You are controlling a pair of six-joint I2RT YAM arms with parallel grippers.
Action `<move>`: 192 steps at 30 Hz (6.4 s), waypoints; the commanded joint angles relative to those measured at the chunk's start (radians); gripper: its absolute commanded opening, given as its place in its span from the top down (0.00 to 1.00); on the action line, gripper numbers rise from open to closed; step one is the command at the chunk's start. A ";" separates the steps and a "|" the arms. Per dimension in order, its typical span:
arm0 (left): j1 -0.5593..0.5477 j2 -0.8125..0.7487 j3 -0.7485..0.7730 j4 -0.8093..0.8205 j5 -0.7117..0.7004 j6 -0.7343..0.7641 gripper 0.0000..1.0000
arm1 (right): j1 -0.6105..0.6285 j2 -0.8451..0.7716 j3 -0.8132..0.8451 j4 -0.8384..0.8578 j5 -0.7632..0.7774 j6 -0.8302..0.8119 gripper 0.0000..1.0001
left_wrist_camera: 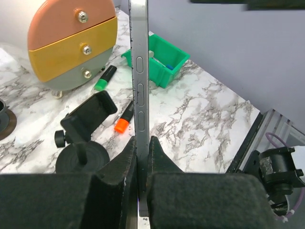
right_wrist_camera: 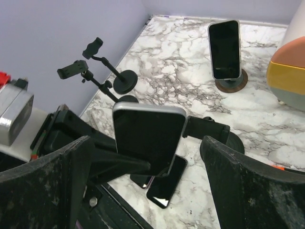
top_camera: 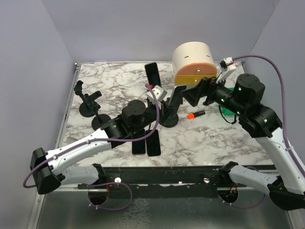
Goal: Remove the phone from the phone stand
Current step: Remove the phone from the phone stand, then place the phone at the center of the board, then adjust the phone at the center of the board.
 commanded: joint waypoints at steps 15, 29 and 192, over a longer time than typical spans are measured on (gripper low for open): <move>-0.011 -0.307 -0.314 -0.113 0.038 -0.333 1.00 | 0.002 -0.493 -0.504 0.199 0.219 -0.062 0.00; -0.145 -0.064 -0.393 0.021 -0.096 -0.490 1.00 | 0.001 -0.521 -0.570 0.200 0.275 -0.054 0.00; -0.152 -0.421 -0.292 0.009 -0.635 0.280 0.26 | 0.125 0.248 -1.113 0.883 -0.117 0.451 0.47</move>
